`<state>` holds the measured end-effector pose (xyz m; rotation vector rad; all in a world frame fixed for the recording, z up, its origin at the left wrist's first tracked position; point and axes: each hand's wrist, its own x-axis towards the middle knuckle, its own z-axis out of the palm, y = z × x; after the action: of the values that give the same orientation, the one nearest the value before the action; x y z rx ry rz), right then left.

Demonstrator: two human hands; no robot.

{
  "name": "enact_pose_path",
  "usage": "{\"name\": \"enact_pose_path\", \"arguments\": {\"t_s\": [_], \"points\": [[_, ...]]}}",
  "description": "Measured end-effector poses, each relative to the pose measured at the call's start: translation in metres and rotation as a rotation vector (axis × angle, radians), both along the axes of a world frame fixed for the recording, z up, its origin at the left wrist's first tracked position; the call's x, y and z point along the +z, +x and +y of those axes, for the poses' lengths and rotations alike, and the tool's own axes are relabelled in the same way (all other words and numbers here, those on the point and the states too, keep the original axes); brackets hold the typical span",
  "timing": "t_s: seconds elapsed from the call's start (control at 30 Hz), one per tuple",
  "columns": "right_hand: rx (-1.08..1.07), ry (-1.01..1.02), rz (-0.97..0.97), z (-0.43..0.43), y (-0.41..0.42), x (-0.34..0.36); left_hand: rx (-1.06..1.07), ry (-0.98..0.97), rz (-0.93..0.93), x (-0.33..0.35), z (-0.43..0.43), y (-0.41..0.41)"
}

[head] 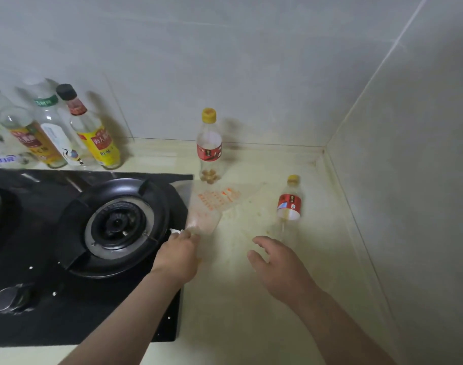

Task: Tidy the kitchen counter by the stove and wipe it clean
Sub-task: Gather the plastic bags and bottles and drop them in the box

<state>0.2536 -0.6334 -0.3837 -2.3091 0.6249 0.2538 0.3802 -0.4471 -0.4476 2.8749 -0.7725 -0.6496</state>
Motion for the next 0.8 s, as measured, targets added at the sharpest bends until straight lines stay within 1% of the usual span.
{"name": "enact_pose_path", "arguments": {"t_s": [0.07,0.17,0.27,0.37,0.43,0.5,0.8], "points": [[-0.038,0.003,0.011,-0.005,-0.002,-0.004,0.009,-0.016,-0.012,-0.003,-0.001,0.003],[-0.053,-0.011,0.025,-0.013,-0.006,-0.009,0.071,-0.071,0.03,0.0,0.0,0.011],[-0.081,-0.002,0.03,-0.018,-0.008,-0.01,0.123,-0.195,0.039,0.003,0.0,0.008],[-0.079,0.006,0.023,-0.022,-0.009,-0.012,0.075,-0.304,0.028,0.001,0.003,-0.004],[-0.08,0.006,0.016,-0.025,-0.008,-0.012,0.011,-0.279,0.068,-0.004,0.005,-0.011],[-0.082,0.005,0.014,-0.026,-0.007,-0.013,-0.029,-0.209,0.105,-0.01,0.006,-0.016],[-0.136,0.012,-0.041,-0.035,-0.007,-0.013,-0.051,-0.104,0.084,-0.016,0.002,-0.009]]}}
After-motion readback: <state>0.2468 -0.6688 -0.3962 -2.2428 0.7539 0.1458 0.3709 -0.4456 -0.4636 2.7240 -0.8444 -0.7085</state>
